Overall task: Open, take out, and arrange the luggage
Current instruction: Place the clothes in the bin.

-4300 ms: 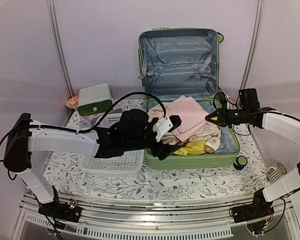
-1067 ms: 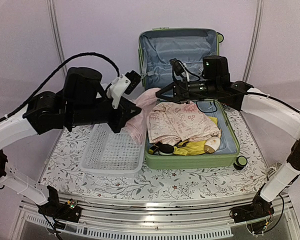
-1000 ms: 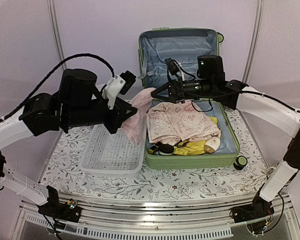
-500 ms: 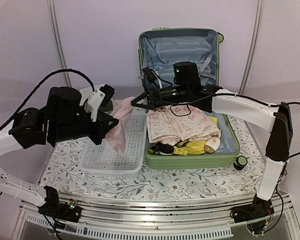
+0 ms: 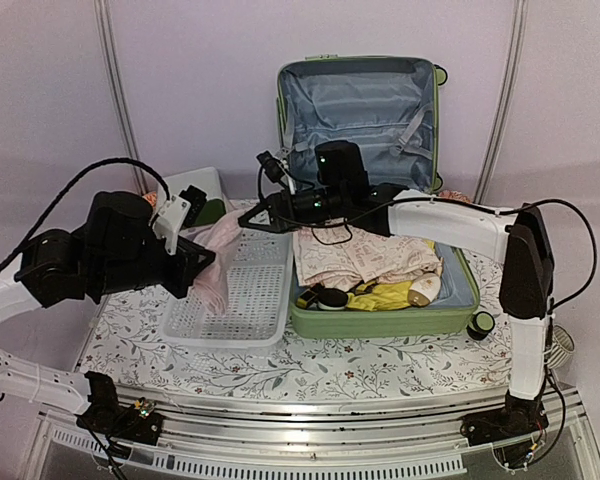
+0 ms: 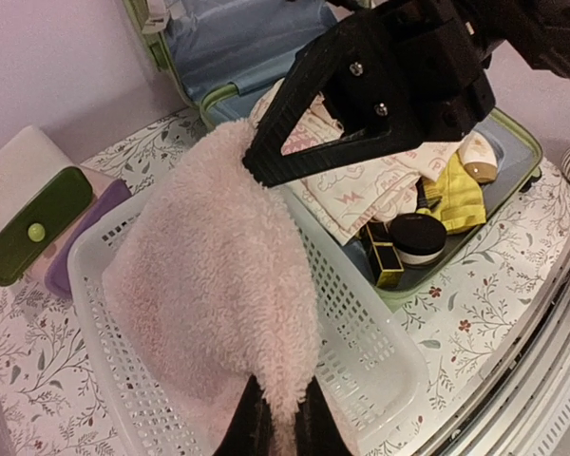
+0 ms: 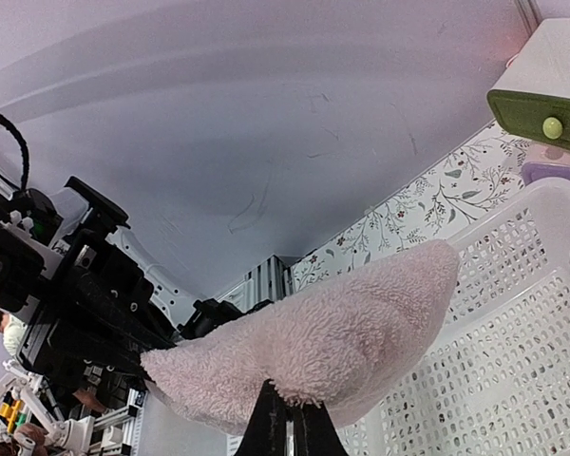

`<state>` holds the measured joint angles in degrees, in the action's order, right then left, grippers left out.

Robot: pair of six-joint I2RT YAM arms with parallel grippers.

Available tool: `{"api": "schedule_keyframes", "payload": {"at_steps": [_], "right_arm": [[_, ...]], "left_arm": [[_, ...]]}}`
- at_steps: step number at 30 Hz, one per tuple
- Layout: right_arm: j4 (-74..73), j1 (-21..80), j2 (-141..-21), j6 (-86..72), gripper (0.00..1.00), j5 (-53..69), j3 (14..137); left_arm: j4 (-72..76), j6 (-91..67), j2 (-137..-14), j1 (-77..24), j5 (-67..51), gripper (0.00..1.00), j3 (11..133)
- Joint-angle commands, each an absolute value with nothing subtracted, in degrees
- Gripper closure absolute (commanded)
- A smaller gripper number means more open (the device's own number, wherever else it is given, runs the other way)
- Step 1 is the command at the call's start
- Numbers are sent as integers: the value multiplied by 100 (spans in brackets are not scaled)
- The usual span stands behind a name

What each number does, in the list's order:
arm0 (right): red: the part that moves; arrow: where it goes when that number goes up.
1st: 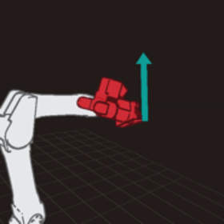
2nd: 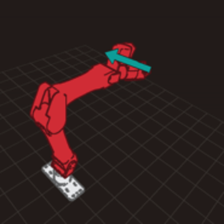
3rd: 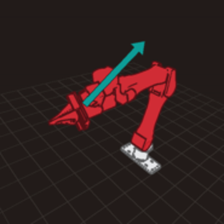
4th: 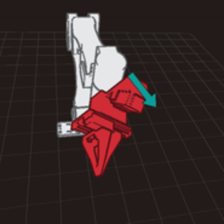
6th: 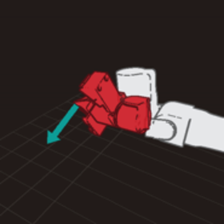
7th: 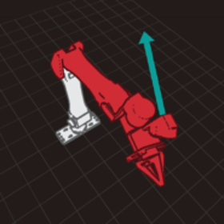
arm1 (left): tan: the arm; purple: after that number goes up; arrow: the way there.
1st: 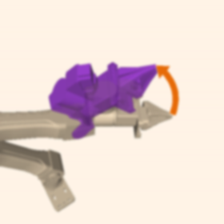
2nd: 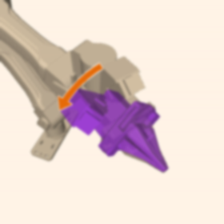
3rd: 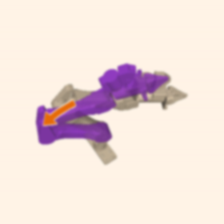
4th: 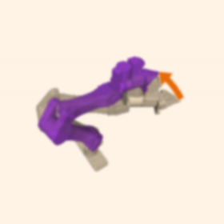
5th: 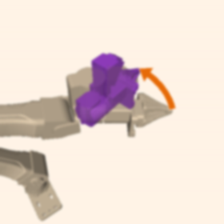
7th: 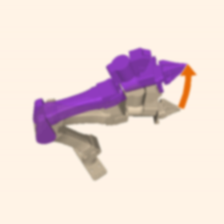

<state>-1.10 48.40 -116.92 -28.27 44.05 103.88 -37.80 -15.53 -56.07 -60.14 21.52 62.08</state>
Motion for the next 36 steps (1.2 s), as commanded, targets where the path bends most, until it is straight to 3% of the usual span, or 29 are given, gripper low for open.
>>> {"api": "schedule_keyframes", "payload": {"at_steps": [1,13,28,36], "right_arm": [[136,4754,-12055,-2460,98,3456,10568],[-66,4937,-12803,-2291,98,3016,11093],[-386,5019,-13644,-2054,98,2482,11605],[-896,5015,-13538,-1686,97,1915,11602]], "left_arm": [[-4265,-1661,-5453,-5876,1969,100,5993],[-4620,-1844,-5863,-5479,2102,100,5774],[-5549,-1800,-6875,-5062,2758,100,6490],[-4969,-1600,-6955,-5059,1857,100,6342]]}}
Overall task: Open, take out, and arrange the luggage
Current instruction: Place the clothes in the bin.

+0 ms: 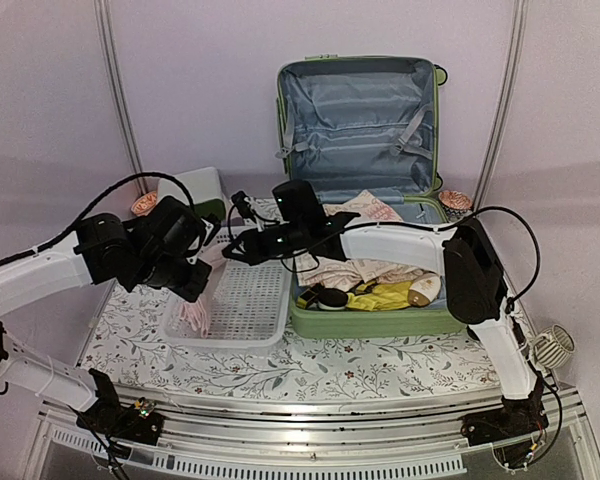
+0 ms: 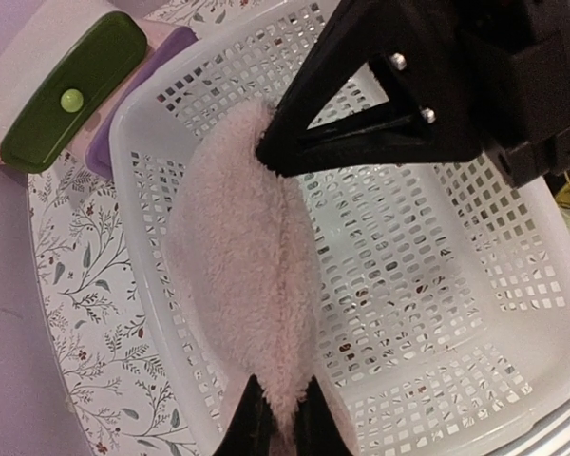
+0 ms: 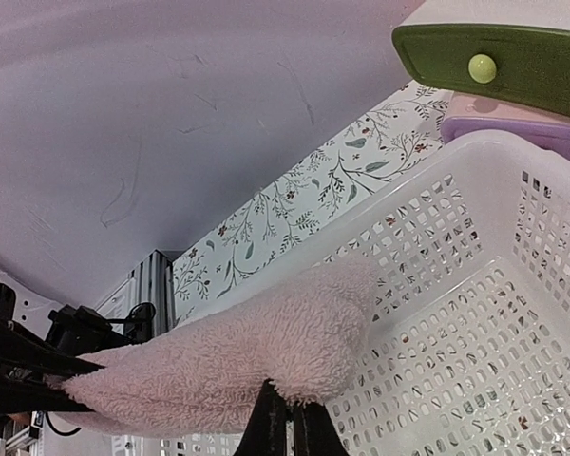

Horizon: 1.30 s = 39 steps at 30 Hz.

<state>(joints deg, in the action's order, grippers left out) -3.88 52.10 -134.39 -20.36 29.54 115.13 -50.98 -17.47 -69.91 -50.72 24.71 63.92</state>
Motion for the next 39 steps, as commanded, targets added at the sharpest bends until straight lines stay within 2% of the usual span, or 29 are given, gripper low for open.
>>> {"api": "schedule_keyframes", "payload": {"at_steps": [1,16,18,20,22,25,27,28,34,39], "right_arm": [[-1024,5008,-13520,-1615,96,1863,11602],[-2591,4795,-13026,-1057,87,1300,11593],[-2677,4782,-12934,-1025,80,1237,11593],[-2733,4773,-12835,-995,63,1198,11593],[-2778,4775,-12705,-978,55,1205,11593],[-2857,4764,-12394,-960,49,1270,11581],[-2873,4765,-12113,-942,45,1230,11508],[-2867,4768,-11946,-920,44,1163,11452],[-2662,4724,-10973,-815,42,714,10873],[-2035,4664,-10165,-821,42,456,9924]], "left_arm": [[-4834,-1606,-6987,-5059,1696,100,6277],[-2752,-1675,-7805,-5071,253,100,5560],[-2505,-1694,-7942,-5071,115,100,5540],[-2245,-1707,-8067,-5070,64,100,5485],[-2065,-1751,-8204,-5070,53,98,5456],[-1883,-1854,-8386,-5068,-41,55,5440],[-1813,-1918,-8375,-5065,-161,35,5449],[-1766,-1936,-8323,-5065,-219,29,5445],[-1792,-1952,-7752,-5067,-252,2,5489],[-2251,-2112,-7137,-5048,480,2,5676]]}}
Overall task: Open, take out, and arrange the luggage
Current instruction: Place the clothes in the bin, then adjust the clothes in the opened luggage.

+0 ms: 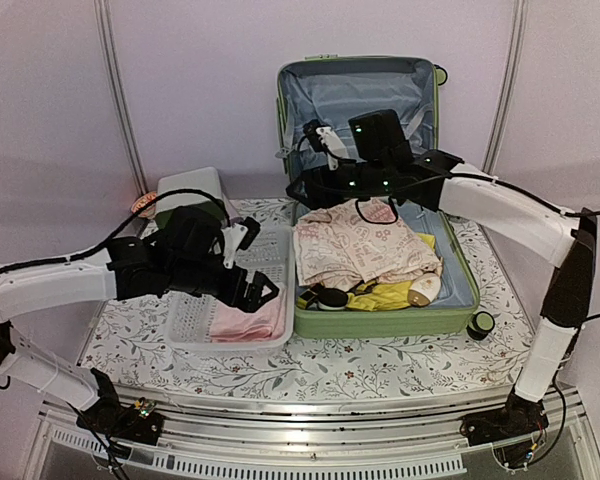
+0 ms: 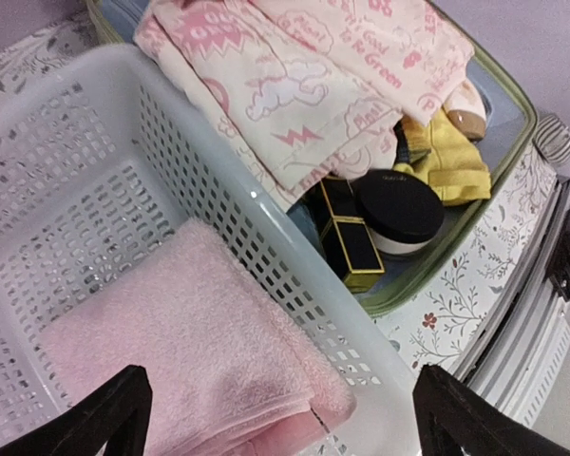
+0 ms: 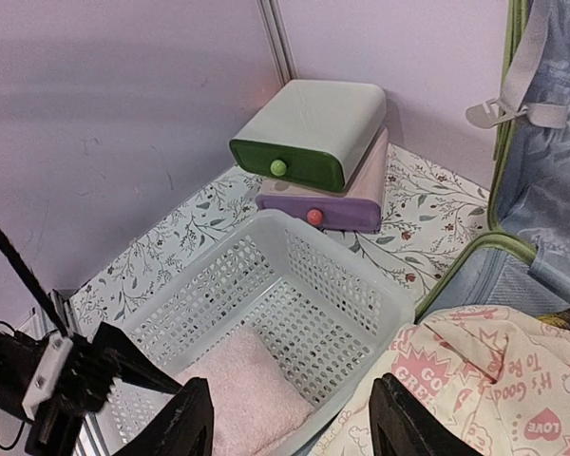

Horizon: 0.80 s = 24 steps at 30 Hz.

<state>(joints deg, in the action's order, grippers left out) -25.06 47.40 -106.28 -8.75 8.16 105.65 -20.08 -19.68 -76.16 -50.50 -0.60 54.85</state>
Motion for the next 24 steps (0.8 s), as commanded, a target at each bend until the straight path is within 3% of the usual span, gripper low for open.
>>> {"api": "schedule_keyframes", "payload": {"at_steps": [1,5,7,10,18,24], "right_arm": [[-1886,4658,-10021,-842,42,400,9723],[-1320,4627,-9501,-941,42,219,8968],[-1146,4602,-9318,-972,43,158,8671],[-1052,4573,-9130,-984,43,104,8431],[-1033,4527,-8960,-1048,43,66,8041],[-968,4518,-8824,-1113,43,48,7823]], "left_arm": [[-2300,-2147,-7022,-5049,586,2,5655],[-2264,-2170,-6756,-4893,687,2,5492],[-2191,-2242,-6750,-4790,511,11,5459],[-1900,-2442,-6756,-4657,133,31,5351],[-818,-2751,-7106,-4287,-1064,100,4915],[-476,-2768,-7845,-4213,-1377,100,4911]]}}
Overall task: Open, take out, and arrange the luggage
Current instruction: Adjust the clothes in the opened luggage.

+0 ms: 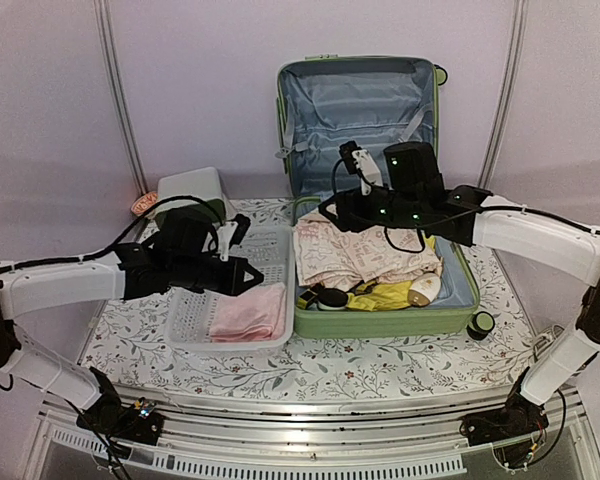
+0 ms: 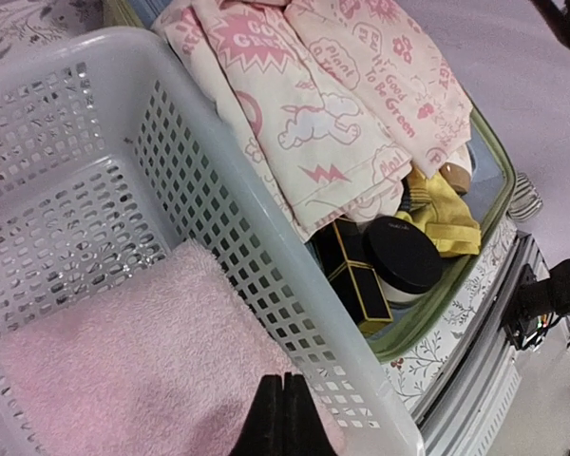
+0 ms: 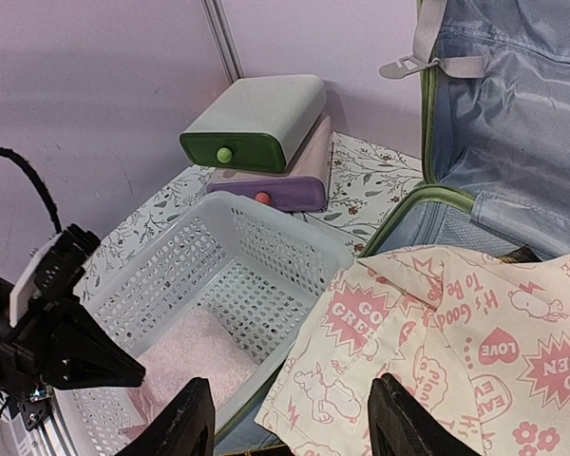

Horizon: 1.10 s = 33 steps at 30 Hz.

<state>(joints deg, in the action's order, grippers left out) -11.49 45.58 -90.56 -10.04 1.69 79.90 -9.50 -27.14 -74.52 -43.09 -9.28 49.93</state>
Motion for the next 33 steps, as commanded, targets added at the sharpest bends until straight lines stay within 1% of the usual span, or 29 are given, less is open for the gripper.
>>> {"api": "schedule_keyframes", "payload": {"at_steps": [1,16,24,27,30,33], "right_arm": [[-969,4518,-8810,-1116,43,40,7794],[-914,4456,-8628,-1188,43,-6,7433],[-915,4449,-8567,-1220,43,-55,7301],[-952,4441,-8541,-1204,43,-136,7283],[-1013,4418,-8534,-1204,43,-184,7269],[-1067,4362,-8534,-1226,43,-159,7286]], "left_arm": [[-416,-2769,-7961,-4209,-1467,100,4921],[-57,-2821,-9386,-4207,-2321,100,4875],[-549,-2627,-10021,-4184,-1612,100,4973],[-801,-2581,-9953,-4187,-1296,100,5013],[-824,-2566,-9667,-4191,-1218,100,5006],[-853,-2513,-9323,-4210,-1401,88,5057]]}}
